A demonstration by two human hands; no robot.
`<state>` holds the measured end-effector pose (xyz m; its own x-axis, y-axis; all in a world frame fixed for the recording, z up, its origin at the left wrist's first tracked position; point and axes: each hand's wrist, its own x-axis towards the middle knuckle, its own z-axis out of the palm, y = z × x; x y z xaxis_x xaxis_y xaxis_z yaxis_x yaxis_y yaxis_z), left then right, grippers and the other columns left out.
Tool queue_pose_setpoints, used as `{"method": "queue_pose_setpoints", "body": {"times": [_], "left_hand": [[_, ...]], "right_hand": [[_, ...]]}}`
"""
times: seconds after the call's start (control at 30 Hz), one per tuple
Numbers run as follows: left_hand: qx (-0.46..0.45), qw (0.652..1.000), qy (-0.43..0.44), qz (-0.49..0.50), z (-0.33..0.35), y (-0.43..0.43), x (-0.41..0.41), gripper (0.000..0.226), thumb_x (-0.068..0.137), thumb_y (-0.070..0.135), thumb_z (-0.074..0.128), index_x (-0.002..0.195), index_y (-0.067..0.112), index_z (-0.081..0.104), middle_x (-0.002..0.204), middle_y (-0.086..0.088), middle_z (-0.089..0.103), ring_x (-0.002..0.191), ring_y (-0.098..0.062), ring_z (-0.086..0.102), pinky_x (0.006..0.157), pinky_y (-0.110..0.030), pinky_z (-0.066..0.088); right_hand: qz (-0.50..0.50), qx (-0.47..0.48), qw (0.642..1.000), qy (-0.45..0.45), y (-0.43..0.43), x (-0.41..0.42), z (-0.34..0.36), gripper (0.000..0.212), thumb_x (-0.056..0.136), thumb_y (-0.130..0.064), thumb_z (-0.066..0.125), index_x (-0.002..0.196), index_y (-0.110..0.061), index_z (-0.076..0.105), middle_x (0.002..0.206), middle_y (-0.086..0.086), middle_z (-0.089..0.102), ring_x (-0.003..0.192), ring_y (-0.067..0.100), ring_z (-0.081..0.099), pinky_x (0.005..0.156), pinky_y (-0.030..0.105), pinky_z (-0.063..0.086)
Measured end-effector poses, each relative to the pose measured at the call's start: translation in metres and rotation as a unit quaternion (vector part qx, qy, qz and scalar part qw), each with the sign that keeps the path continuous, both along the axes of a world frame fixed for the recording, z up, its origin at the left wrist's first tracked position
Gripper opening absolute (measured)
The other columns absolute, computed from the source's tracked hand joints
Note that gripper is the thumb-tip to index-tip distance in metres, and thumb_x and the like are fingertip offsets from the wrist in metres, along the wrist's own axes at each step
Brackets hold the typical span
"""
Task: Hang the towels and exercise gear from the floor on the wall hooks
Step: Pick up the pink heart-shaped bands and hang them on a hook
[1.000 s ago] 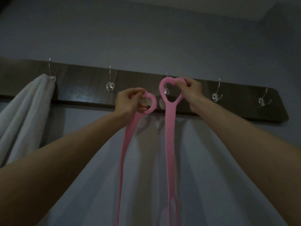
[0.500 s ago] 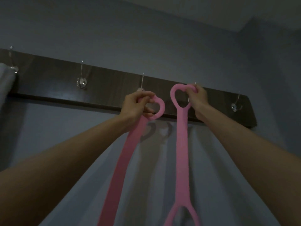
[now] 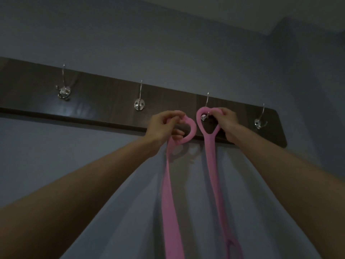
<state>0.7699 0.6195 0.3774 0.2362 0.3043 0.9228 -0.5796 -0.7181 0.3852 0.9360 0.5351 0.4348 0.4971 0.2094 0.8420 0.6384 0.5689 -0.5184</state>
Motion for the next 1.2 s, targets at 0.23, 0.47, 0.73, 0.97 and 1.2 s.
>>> {"method": "queue_pose_setpoints", "body": {"times": [0.23,0.47,0.73,0.97,1.2], "left_hand": [[0.003,1.0,-0.026,-0.009,-0.007,0.008,0.012,0.02,0.097,0.006,0.045,0.115,0.01,0.054,0.084,-0.012,0.065,0.046,-0.008,0.061,0.051,-0.02,0.055],[-0.048,0.998,-0.027,-0.011,-0.007,-0.002,0.014,0.025,0.096,0.014,0.05,0.117,0.007,0.039,0.086,-0.015,0.068,0.052,-0.015,0.065,0.054,-0.027,0.059],[-0.087,0.995,-0.022,-0.031,-0.008,-0.026,0.009,0.019,0.092,0.013,0.057,0.103,0.009,0.042,0.084,-0.01,0.068,0.059,-0.017,0.064,0.058,-0.028,0.059],[-0.072,0.996,0.011,0.05,-0.016,-0.042,0.014,0.027,0.086,0.021,0.065,0.109,0.009,0.058,0.103,-0.007,0.061,0.08,-0.015,0.059,0.069,-0.028,0.051],[-0.053,0.996,0.066,0.013,-0.017,-0.057,0.03,0.034,0.087,0.033,0.062,0.113,0.011,0.06,0.094,0.0,0.068,0.082,-0.014,0.068,0.065,-0.025,0.056]], "right_hand": [[-0.019,-0.063,0.997,-0.043,-0.014,0.002,-0.01,0.021,0.086,-0.016,0.062,0.106,-0.01,0.066,0.071,-0.004,0.051,0.061,0.005,0.044,0.037,0.009,0.035],[-0.03,-0.106,0.994,-0.02,-0.022,0.001,-0.017,0.026,0.083,-0.026,0.067,0.104,-0.011,0.064,0.08,0.001,0.057,0.062,0.008,0.046,0.048,0.018,0.033],[-0.023,-0.015,0.995,-0.091,-0.038,-0.011,-0.05,0.013,0.086,-0.032,0.064,0.086,-0.018,0.065,0.09,0.0,0.064,0.075,0.009,0.057,0.069,0.024,0.049],[0.119,-0.029,0.987,-0.108,-0.049,-0.025,-0.081,0.017,0.093,-0.026,0.053,0.087,-0.018,0.066,0.085,0.004,0.069,0.077,0.015,0.066,0.071,0.028,0.053],[0.098,0.035,0.994,-0.04,-0.067,-0.003,-0.084,0.012,0.096,-0.015,0.048,0.09,-0.008,0.057,0.061,0.003,0.052,0.043,0.008,0.054,0.055,0.031,0.054]]}}
